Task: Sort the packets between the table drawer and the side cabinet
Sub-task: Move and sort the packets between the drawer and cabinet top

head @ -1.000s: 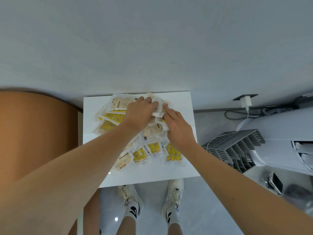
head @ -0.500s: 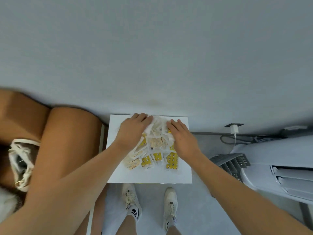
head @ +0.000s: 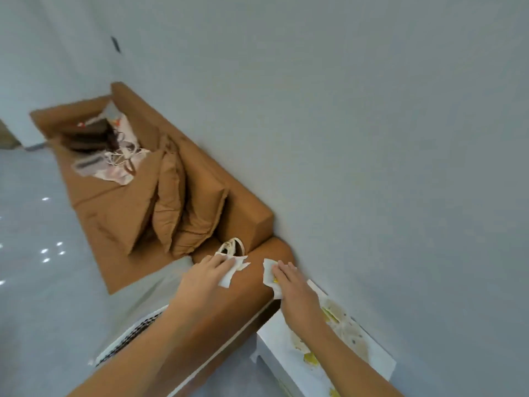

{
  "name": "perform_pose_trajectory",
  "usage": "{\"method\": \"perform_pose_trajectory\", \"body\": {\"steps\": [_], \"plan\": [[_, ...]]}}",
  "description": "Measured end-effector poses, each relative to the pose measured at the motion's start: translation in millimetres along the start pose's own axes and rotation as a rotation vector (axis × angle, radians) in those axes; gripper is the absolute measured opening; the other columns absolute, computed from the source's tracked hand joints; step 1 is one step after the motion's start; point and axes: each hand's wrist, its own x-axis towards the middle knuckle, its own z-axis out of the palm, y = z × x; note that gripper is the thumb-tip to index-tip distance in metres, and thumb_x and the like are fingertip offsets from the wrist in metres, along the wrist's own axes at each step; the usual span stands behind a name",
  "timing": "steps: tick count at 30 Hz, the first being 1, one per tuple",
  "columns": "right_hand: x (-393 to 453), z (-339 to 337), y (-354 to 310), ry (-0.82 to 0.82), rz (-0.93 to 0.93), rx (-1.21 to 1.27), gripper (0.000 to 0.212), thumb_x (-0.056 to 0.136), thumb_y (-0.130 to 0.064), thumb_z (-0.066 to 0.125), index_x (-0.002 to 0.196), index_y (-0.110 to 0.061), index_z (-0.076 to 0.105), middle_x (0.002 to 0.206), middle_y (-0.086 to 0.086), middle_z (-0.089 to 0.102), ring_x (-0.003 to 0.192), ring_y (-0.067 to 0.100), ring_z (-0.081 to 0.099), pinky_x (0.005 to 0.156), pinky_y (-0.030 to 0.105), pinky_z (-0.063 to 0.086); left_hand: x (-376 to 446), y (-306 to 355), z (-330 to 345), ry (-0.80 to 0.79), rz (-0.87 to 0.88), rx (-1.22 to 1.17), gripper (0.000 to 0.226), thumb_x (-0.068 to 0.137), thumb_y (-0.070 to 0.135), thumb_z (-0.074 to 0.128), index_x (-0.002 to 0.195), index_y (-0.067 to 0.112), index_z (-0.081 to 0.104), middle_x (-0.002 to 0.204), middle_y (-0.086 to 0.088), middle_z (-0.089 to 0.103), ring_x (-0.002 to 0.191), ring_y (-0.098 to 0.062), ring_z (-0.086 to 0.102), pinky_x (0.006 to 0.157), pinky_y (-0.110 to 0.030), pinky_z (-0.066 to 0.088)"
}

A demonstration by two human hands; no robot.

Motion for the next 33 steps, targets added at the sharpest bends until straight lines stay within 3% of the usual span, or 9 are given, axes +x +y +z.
{"method": "perform_pose_trajectory", "body": {"steps": [3, 7, 11, 15, 19, 22, 25, 27, 33], "plan": [[36, -3, -91, -0.020, -0.213, -0.006, 0.069, 0.094, -0.002, 0.057, 0.157, -0.022, 0.035, 0.163, -0.005, 0.034, 0.152, 0.020, 0.028, 0.108, 0.031, 0.045, -82, -62, -47, 0.126, -0.235, 0.047, 0.081, 0.061, -0.004, 0.080, 0.132, 0.030, 0.059, 0.126, 0.009, 0.061, 0.101, -0.020, 0.065, 0.060, -0.034, 0.056], [69, 22, -223, -0.014, -0.484, 0.002, 0.074, 0.088, 0.003, 0.060, 0.155, -0.020, 0.039, 0.161, -0.003, 0.038, 0.150, 0.023, 0.034, 0.106, 0.032, 0.047, -203, -136, -99, 0.292, -0.471, 0.046, 0.075, 0.064, -0.005, 0.075, 0.126, 0.035, 0.061, 0.117, 0.013, 0.066, 0.090, -0.016, 0.066, 0.051, -0.030, 0.052], [81, 65, -372, -0.109, -0.733, 0.060, 0.077, 0.056, -0.004, 0.078, 0.129, -0.023, 0.065, 0.131, -0.007, 0.066, 0.120, 0.019, 0.067, 0.073, 0.020, 0.059, -327, -202, -128, 0.401, -0.690, 0.058, 0.078, 0.058, -0.006, 0.077, 0.123, 0.035, 0.064, 0.115, 0.015, 0.066, 0.094, -0.015, 0.069, 0.052, -0.024, 0.051], [74, 124, -522, -0.178, -0.956, 0.026, 0.056, 0.070, -0.018, 0.049, 0.124, -0.028, 0.060, 0.123, -0.013, 0.061, 0.107, 0.014, 0.071, 0.068, 0.016, 0.057, -455, -269, -134, 0.446, -0.834, 0.077, 0.077, 0.063, 0.000, 0.059, 0.128, 0.041, 0.055, 0.120, 0.020, 0.061, 0.095, -0.009, 0.068, 0.060, -0.022, 0.053], [59, 180, -650, -0.221, -1.048, 0.066, 0.075, 0.067, -0.004, 0.065, 0.137, -0.027, 0.051, 0.137, -0.012, 0.055, 0.123, 0.017, 0.060, 0.082, 0.022, 0.056, -574, -333, -150, 0.470, -1.018, 0.077, 0.090, 0.052, -0.005, 0.076, 0.125, 0.043, 0.055, 0.117, 0.023, 0.059, 0.089, -0.007, 0.067, 0.049, -0.014, 0.041], [46, 214, -724, -0.255, -1.097, 0.063, 0.080, 0.078, 0.002, 0.058, 0.150, -0.026, 0.040, 0.153, -0.010, 0.043, 0.141, 0.019, 0.043, 0.095, 0.030, 0.052, -638, -361, -165, 0.440, -1.178, 0.008, 0.090, 0.050, -0.006, 0.079, 0.126, 0.038, 0.062, 0.117, 0.021, 0.061, 0.093, -0.008, 0.067, 0.051, -0.009, 0.032], [34, 241, -785, -0.342, -1.153, 0.063, 0.082, 0.074, 0.005, 0.066, 0.146, -0.025, 0.043, 0.149, -0.008, 0.050, 0.137, 0.019, 0.049, 0.089, 0.029, 0.055, -675, -391, -171, 0.472, -1.230, 0.033, 0.079, 0.065, -0.007, 0.075, 0.135, 0.028, 0.063, 0.127, 0.012, 0.064, 0.106, -0.013, 0.064, 0.062, -0.015, 0.043], [36, 262, -817, -0.371, -1.199, 0.026, 0.077, 0.079, 0.007, 0.060, 0.147, -0.023, 0.043, 0.150, -0.006, 0.047, 0.139, 0.019, 0.044, 0.092, 0.032, 0.053, -689, -414, -168, 0.491, -1.249, 0.015, 0.076, 0.074, -0.006, 0.068, 0.141, 0.028, 0.057, 0.134, 0.011, 0.059, 0.113, -0.013, 0.059, 0.071, -0.024, 0.052], [89, 375, -900, -0.500, -1.255, -0.041, 0.077, 0.086, 0.004, 0.058, 0.154, -0.025, 0.035, 0.159, -0.007, 0.036, 0.147, 0.021, 0.035, 0.095, 0.036, 0.052, -713, -517, -109, 0.398, -1.381, -0.065, 0.084, 0.071, -0.013, 0.061, 0.145, 0.024, 0.052, 0.137, 0.006, 0.057, 0.116, -0.019, 0.058, 0.068, -0.026, 0.050]]}}
